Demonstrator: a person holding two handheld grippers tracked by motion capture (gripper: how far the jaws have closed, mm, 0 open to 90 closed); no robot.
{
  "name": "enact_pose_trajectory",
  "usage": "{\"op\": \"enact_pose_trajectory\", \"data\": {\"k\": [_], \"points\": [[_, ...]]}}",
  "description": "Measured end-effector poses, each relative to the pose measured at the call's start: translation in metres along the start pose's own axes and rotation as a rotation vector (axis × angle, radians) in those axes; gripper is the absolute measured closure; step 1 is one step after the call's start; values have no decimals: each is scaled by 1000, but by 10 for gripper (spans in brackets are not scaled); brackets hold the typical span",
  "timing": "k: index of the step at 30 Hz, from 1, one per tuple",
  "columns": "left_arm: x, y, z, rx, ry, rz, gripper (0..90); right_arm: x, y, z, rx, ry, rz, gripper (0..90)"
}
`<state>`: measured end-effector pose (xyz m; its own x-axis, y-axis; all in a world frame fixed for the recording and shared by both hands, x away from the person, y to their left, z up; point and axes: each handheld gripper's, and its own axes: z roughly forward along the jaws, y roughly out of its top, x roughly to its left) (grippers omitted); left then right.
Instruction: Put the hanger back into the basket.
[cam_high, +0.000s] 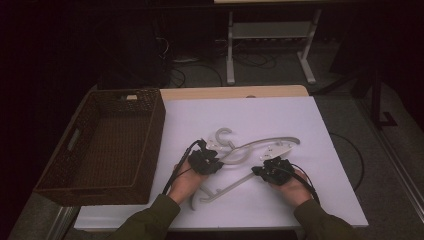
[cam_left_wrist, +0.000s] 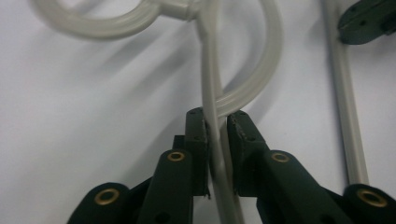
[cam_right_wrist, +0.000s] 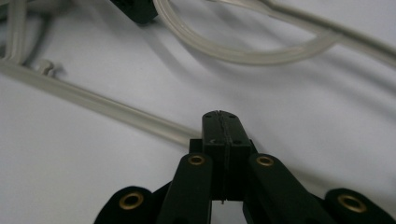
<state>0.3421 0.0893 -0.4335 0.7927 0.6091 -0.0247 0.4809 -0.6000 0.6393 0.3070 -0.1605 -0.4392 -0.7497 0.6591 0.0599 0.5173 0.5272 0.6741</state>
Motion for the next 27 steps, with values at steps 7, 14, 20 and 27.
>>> {"op": "enact_pose_trajectory", "data": {"k": [7, 14, 20, 27], "points": [[3, 1, -5, -9, 15, -9, 818, 1, 3, -11, -76, 20, 21, 894], [6, 2, -13, -27, 11, -16, 820, 2, 3, -27, -171, 32, 26, 632], [9, 7, -26, -46, 11, -25, 821, 3, -2, -37, -205, 45, 63, 331], [19, 17, -45, -61, 44, -43, 821, 4, -8, -50, -261, 48, 46, 196]]}}
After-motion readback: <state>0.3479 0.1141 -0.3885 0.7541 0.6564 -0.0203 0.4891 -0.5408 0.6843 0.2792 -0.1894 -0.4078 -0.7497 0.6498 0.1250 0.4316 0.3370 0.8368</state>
